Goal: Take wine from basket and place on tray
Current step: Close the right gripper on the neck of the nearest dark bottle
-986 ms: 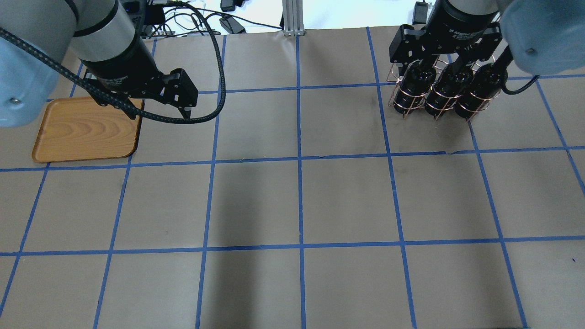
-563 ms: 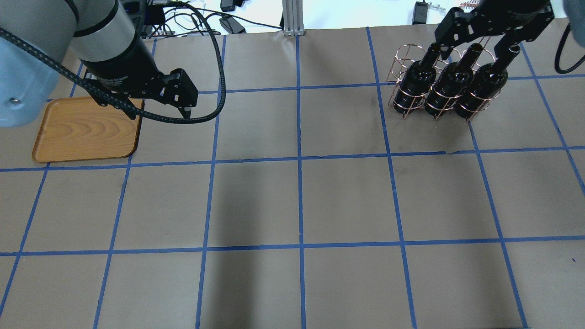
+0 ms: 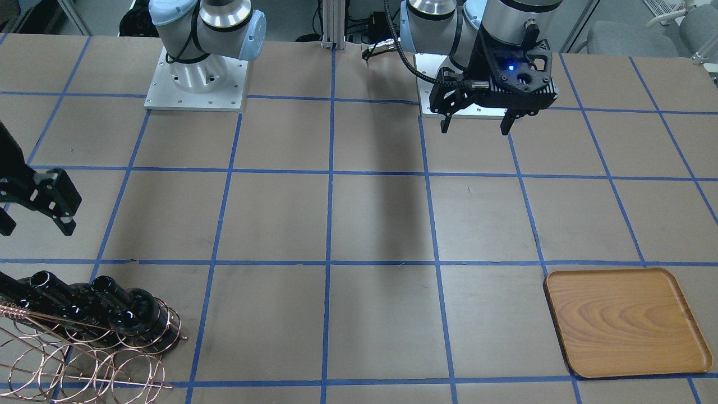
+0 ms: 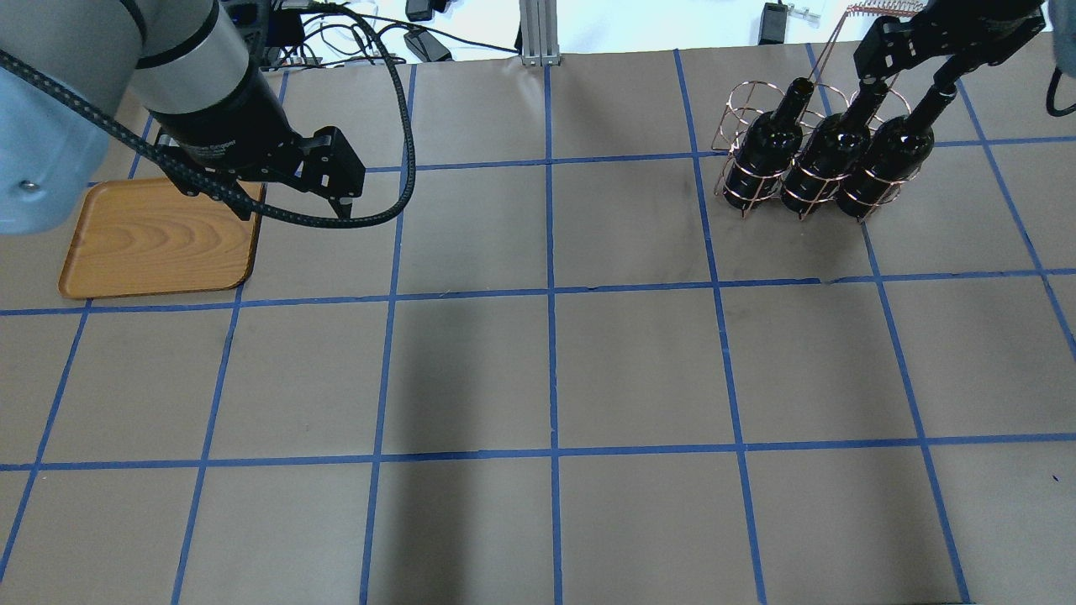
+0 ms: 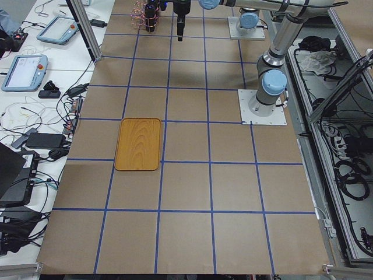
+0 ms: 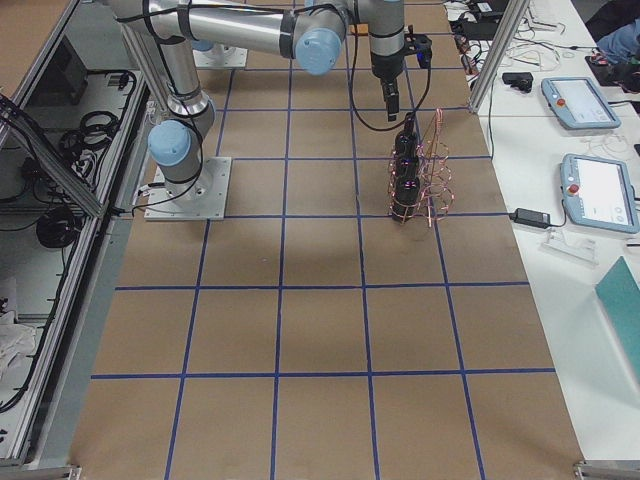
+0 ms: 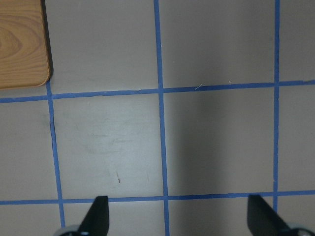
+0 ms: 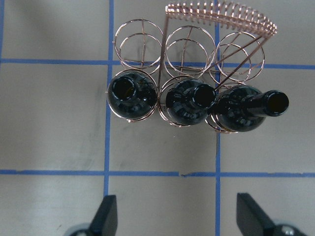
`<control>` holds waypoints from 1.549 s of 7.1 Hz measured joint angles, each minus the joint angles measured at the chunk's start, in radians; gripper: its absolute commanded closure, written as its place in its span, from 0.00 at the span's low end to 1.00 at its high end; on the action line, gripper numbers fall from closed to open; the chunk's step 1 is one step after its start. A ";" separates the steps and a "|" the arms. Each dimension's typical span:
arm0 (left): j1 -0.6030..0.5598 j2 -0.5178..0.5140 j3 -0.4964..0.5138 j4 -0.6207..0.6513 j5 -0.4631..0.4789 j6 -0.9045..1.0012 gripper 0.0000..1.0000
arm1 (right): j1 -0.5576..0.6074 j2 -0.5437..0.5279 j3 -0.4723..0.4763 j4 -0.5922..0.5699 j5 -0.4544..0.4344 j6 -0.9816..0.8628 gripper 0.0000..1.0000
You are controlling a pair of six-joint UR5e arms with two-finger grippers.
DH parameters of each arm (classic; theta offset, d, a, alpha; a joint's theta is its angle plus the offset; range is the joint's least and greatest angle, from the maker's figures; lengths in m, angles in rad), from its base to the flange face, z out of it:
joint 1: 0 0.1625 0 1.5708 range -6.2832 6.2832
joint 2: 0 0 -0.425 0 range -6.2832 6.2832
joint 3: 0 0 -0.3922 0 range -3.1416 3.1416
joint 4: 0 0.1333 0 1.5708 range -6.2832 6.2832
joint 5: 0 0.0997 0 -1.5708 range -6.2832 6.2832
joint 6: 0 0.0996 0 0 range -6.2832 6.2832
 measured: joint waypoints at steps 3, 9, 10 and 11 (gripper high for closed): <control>-0.002 0.000 -0.003 0.000 0.000 0.000 0.00 | -0.002 0.094 0.000 -0.107 0.002 0.010 0.22; -0.003 0.000 -0.004 0.000 0.002 0.000 0.00 | -0.002 0.126 0.002 -0.114 -0.003 0.010 0.66; -0.003 0.001 -0.004 0.000 0.002 0.000 0.00 | -0.002 0.125 0.002 -0.110 -0.002 0.010 0.82; -0.003 0.001 -0.004 0.000 0.002 0.000 0.00 | -0.002 0.125 0.002 -0.107 -0.002 0.010 1.00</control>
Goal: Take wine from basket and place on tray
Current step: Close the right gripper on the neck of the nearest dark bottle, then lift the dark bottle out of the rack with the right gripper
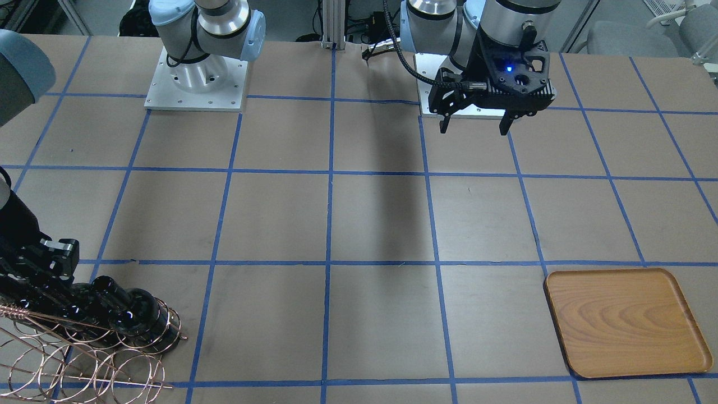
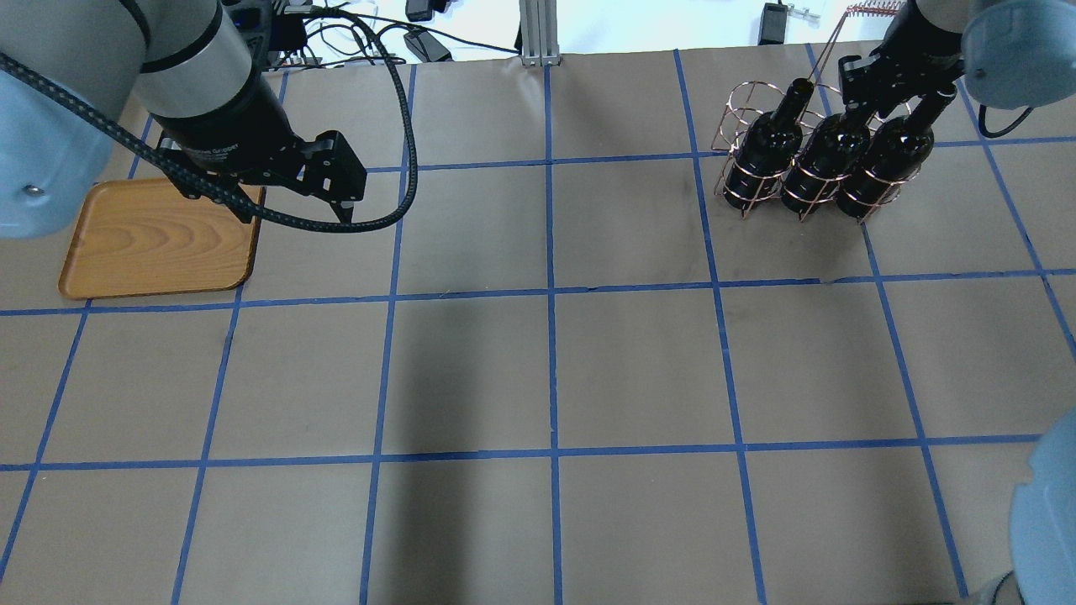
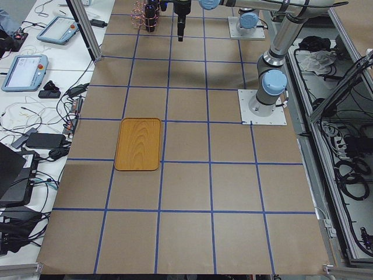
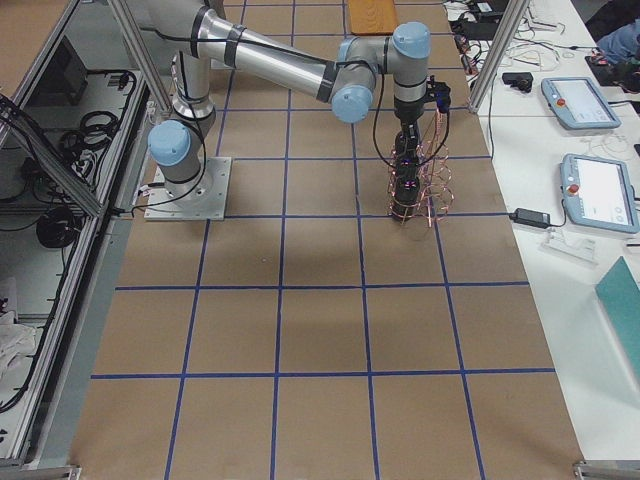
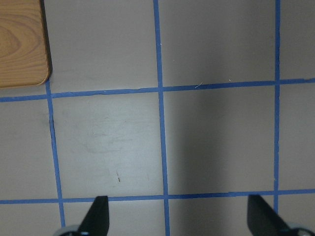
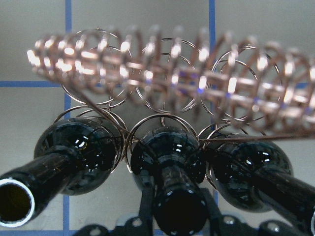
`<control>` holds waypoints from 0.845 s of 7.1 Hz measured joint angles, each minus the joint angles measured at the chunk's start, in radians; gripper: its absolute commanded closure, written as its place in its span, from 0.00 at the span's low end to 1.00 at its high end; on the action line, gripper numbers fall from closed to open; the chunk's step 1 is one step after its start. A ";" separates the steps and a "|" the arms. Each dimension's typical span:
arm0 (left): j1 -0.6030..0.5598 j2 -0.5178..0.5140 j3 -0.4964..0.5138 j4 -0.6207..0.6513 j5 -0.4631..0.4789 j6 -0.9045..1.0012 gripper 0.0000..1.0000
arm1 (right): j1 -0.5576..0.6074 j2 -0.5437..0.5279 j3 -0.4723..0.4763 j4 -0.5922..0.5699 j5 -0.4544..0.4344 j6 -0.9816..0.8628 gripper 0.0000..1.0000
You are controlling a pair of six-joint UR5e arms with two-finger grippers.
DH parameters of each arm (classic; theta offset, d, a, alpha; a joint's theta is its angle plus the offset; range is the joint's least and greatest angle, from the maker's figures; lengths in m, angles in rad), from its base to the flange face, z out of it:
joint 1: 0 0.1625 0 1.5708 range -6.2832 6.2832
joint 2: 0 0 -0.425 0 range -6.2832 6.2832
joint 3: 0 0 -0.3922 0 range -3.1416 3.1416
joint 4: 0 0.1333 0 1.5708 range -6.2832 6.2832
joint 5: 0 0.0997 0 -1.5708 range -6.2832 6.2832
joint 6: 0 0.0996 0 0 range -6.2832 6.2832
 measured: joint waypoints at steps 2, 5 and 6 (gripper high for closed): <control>0.000 0.000 -0.001 0.000 0.000 0.000 0.00 | 0.000 -0.002 -0.001 0.021 0.002 0.000 1.00; 0.000 0.000 0.001 -0.002 0.000 0.000 0.00 | 0.000 -0.012 -0.055 0.095 0.001 -0.012 1.00; 0.000 0.001 0.000 -0.002 0.000 0.000 0.00 | 0.000 -0.015 -0.102 0.150 0.000 -0.014 1.00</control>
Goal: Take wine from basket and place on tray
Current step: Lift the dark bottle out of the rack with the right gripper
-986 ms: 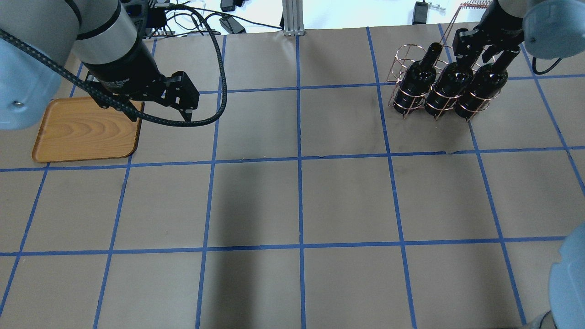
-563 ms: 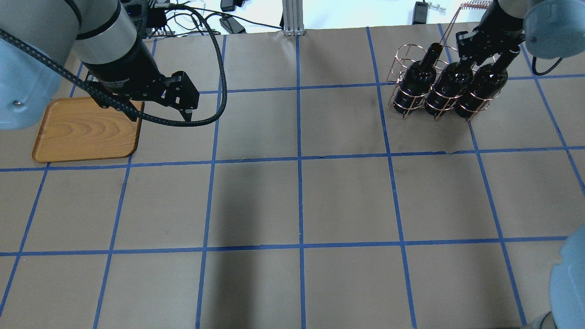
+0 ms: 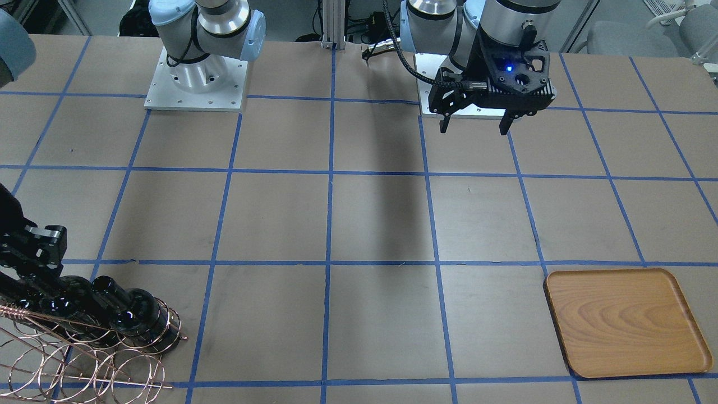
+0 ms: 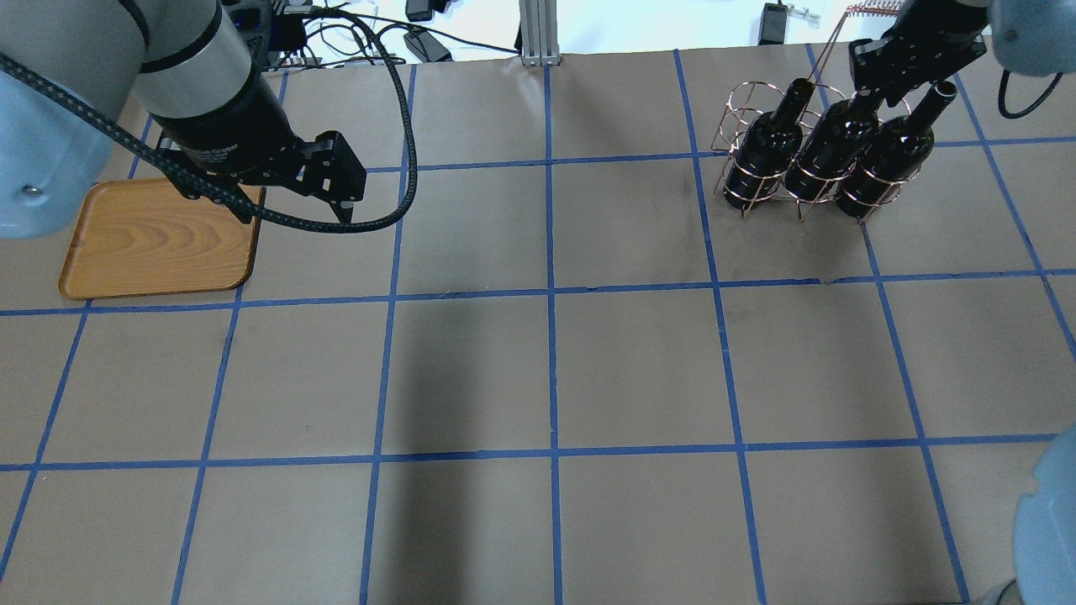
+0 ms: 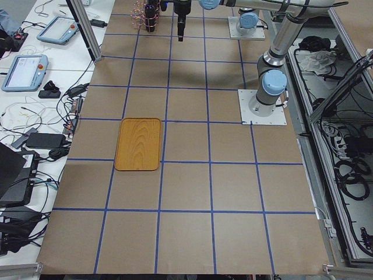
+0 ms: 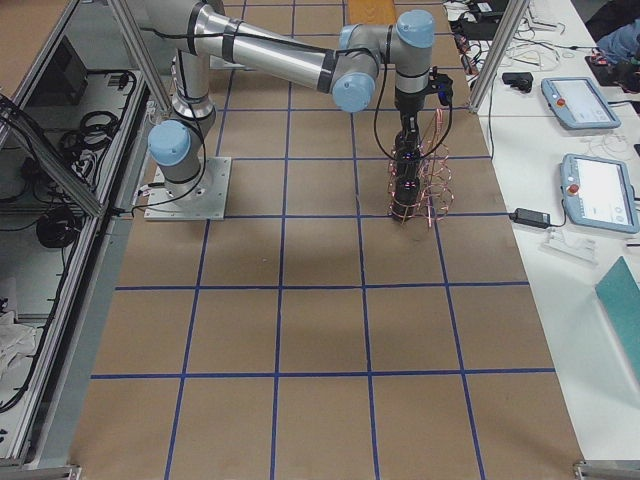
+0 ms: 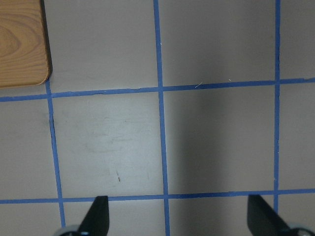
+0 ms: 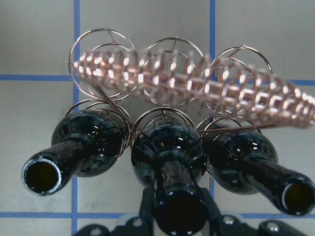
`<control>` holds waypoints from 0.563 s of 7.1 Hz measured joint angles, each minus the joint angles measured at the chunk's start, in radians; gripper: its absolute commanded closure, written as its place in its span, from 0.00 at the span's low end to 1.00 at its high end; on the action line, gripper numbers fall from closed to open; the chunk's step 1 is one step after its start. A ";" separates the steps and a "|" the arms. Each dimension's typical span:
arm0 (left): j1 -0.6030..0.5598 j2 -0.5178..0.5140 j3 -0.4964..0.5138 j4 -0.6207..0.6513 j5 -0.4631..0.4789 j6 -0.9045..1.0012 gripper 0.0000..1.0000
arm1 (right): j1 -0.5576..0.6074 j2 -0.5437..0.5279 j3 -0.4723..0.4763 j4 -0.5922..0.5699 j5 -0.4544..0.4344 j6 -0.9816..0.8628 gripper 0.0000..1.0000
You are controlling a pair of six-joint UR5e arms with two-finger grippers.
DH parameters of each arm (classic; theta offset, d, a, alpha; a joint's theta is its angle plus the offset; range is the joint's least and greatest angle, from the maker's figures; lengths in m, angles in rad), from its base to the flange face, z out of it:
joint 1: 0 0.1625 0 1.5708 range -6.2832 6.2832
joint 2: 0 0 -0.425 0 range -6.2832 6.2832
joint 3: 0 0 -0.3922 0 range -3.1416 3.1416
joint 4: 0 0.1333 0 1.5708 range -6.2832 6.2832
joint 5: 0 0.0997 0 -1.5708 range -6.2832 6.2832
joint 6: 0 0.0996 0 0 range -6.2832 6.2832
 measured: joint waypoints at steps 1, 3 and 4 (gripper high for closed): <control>0.000 0.001 -0.001 0.000 0.001 0.000 0.00 | 0.000 -0.011 -0.039 0.055 -0.001 -0.003 1.00; 0.000 0.001 -0.001 0.000 0.002 0.000 0.00 | 0.001 -0.089 -0.071 0.156 -0.025 -0.050 1.00; 0.000 0.001 -0.001 -0.001 0.002 0.000 0.00 | 0.005 -0.142 -0.075 0.210 -0.031 -0.065 1.00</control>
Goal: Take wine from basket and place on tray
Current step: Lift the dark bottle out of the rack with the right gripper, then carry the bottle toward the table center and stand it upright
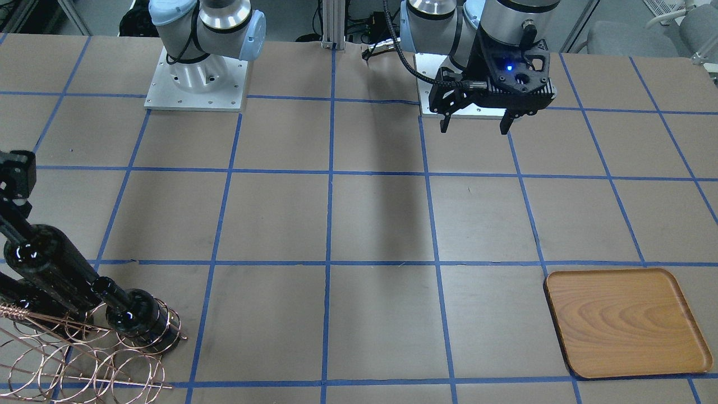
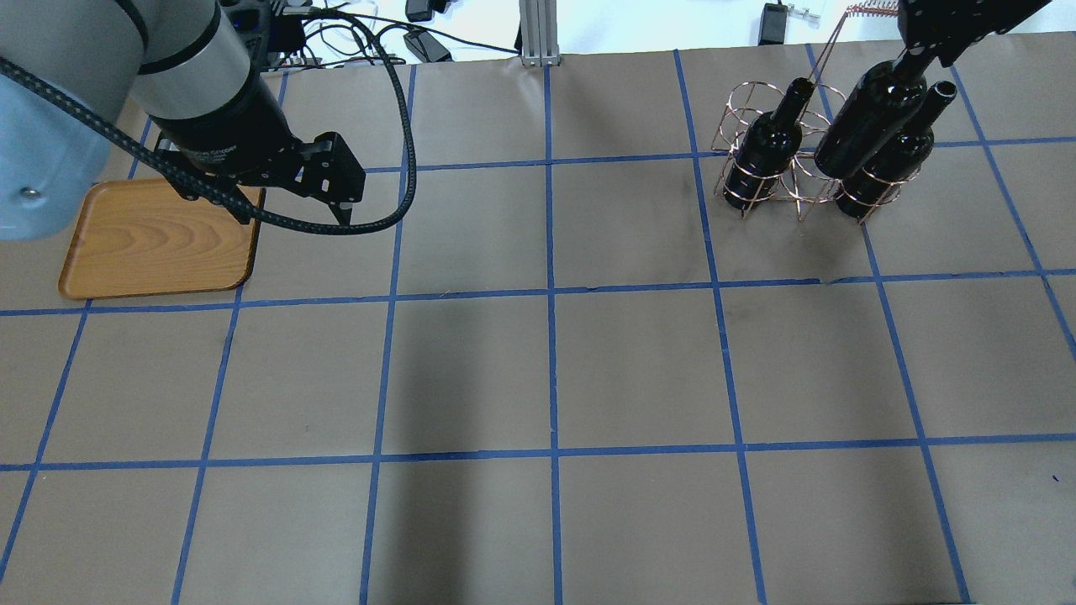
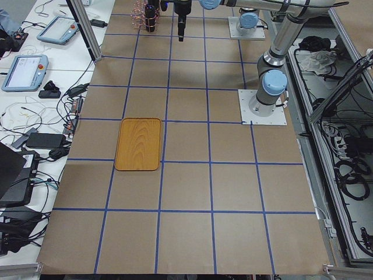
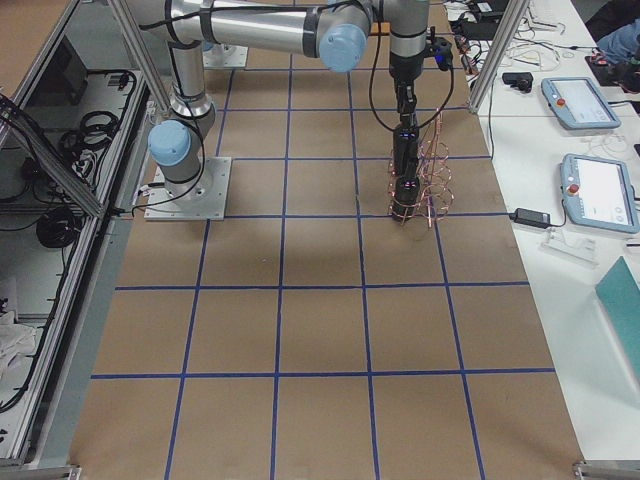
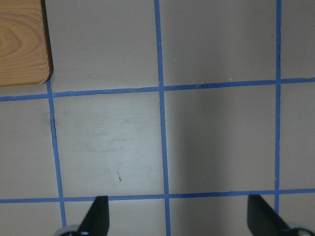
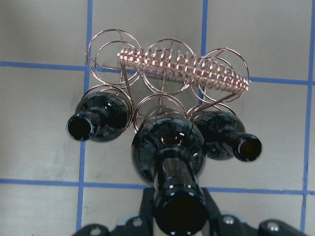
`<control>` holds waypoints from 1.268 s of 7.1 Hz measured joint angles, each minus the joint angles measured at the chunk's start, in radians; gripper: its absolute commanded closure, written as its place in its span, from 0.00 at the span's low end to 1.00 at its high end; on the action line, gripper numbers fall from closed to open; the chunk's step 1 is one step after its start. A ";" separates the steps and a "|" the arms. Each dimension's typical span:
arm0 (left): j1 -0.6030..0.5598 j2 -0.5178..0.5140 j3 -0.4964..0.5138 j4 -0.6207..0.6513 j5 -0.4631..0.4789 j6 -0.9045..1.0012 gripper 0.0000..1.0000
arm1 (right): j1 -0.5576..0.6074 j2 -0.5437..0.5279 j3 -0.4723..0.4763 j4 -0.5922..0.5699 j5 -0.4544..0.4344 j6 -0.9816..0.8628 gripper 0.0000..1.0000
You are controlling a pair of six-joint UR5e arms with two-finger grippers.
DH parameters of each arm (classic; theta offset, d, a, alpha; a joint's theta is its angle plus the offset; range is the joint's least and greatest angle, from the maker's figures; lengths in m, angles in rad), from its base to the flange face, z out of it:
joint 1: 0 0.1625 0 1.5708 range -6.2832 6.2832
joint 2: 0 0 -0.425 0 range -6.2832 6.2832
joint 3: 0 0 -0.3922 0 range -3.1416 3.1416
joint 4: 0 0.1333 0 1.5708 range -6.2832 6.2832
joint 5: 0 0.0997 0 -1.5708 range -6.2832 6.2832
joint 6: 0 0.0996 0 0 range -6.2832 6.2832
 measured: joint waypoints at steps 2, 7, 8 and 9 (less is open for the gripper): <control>0.003 0.005 0.001 0.001 0.001 0.006 0.00 | 0.031 -0.068 -0.001 0.071 0.009 0.034 1.00; 0.069 0.038 0.000 -0.008 -0.007 0.028 0.00 | 0.346 -0.065 0.024 0.087 0.009 0.545 1.00; 0.074 0.039 0.000 -0.009 -0.007 0.031 0.00 | 0.412 -0.057 0.047 0.058 0.010 0.640 1.00; 0.075 0.039 -0.001 -0.009 -0.006 0.032 0.00 | 0.483 -0.050 0.092 -0.003 0.009 0.736 1.00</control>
